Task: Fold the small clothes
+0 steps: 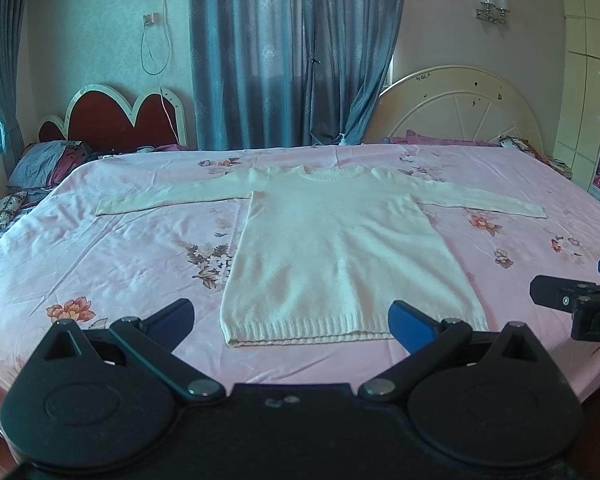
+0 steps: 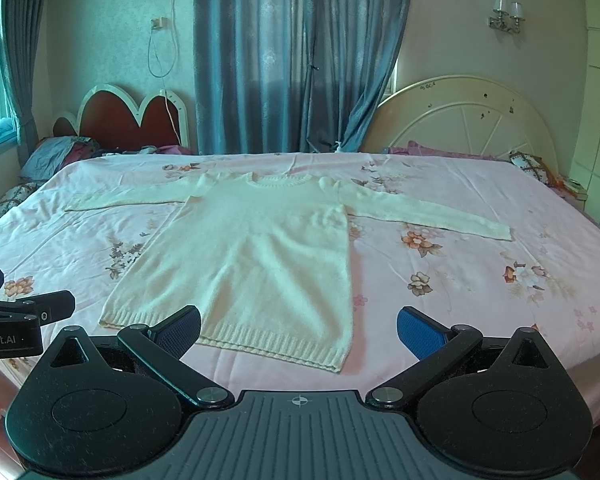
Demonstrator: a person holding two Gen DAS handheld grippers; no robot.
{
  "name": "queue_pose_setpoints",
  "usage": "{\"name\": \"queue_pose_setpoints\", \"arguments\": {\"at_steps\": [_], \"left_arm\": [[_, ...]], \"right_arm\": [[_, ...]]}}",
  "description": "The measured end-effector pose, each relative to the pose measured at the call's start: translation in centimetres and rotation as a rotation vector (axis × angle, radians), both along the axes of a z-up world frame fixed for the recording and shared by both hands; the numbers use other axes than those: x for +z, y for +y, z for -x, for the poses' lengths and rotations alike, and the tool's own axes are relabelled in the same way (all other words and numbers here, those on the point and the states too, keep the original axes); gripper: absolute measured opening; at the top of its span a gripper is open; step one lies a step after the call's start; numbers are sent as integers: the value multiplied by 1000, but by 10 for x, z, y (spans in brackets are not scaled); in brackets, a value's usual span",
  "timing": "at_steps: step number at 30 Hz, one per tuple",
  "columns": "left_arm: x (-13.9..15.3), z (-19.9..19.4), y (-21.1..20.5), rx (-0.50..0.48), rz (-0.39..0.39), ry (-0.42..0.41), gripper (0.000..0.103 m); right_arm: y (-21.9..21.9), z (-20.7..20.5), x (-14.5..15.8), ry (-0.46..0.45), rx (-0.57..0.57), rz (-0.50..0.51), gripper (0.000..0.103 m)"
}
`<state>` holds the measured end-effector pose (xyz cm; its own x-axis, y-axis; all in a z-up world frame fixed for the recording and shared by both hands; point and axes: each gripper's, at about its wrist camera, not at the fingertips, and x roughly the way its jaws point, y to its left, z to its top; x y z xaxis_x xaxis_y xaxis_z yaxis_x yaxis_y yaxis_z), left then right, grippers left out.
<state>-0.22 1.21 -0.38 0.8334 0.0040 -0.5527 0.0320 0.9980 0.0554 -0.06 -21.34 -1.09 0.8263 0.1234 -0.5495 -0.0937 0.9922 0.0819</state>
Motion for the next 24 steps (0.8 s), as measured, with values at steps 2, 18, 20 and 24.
{"name": "queue_pose_setpoints", "arguments": {"at_steps": [2, 18, 20, 24], "left_arm": [[0, 0, 0, 0, -2, -1, 103], [1, 1, -3, 4, -6, -2, 103], [2, 2, -5, 5, -5, -2, 103], [2, 2, -5, 4, -6, -3, 103]], "right_arm": [[0, 0, 0, 2, 0, 0, 103], [-3, 1, 1, 2, 5, 2, 103], [-4, 2, 1, 3, 8, 2, 103], [-5, 2, 1, 3, 8, 2, 103]]}}
